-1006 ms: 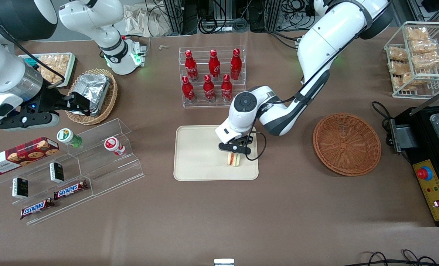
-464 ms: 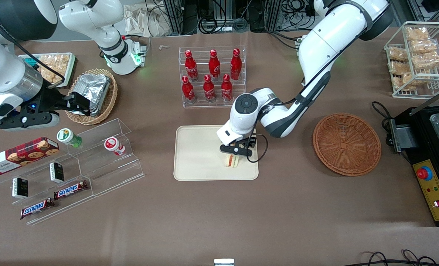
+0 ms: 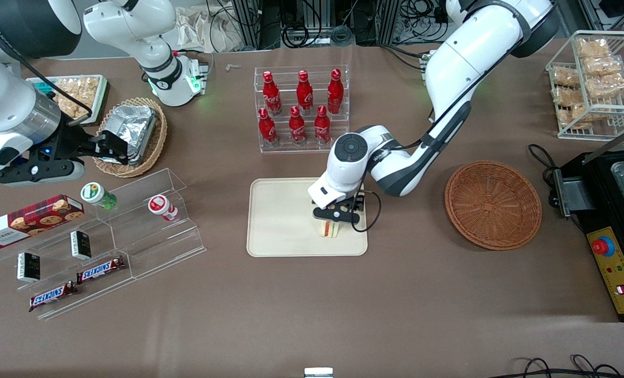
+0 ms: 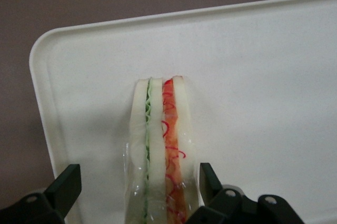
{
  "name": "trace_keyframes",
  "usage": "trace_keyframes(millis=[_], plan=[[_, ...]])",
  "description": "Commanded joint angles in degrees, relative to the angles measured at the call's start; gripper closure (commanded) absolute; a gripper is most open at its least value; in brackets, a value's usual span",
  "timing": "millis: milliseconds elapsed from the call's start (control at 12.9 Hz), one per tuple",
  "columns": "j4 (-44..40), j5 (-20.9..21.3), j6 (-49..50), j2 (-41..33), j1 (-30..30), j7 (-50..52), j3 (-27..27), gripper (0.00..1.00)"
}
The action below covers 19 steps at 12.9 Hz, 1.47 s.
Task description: Place sandwich from basket to tray
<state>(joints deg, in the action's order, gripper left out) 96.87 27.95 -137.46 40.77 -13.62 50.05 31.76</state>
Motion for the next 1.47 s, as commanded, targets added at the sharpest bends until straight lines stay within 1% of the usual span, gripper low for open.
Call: trace_keyframes(millis=[0, 232, 387, 542, 619, 774, 851, 929, 1083, 1161, 1393], plan=[[-0.28, 0.35, 2.18, -2.36, 0.52, 3.30, 0.32, 0.00], [-0.02, 0.35, 9.64, -7.97, 1.05, 2.96, 0.14, 0.00], [1.21, 0.27, 15.26, -13.06, 5.95, 2.34, 0.75, 0.00], [2.18, 0.26, 22.30, -18.60, 7.72, 2.25, 0.93, 0.00], [2.18, 0.00, 23.63, -20.19, 8.86, 2.25, 1.11, 0.00], [1.75, -5.59, 24.00, -22.92, 10.53, 2.25, 1.20, 0.00], [1.83, -7.10, 24.08, -24.06, 12.11, 1.81, 1.28, 0.00], [1.92, -8.16, 24.34, -25.21, 13.00, -2.02, 1.20, 0.00], [1.75, -12.37, 26.36, -27.75, 15.19, -7.66, 1.11, 0.00], [1.66, -13.44, 27.32, -29.33, 15.99, -8.47, 1.11, 0.00], [0.78, -14.41, 30.67, -31.10, 16.78, -15.21, 0.67, 0.00]])
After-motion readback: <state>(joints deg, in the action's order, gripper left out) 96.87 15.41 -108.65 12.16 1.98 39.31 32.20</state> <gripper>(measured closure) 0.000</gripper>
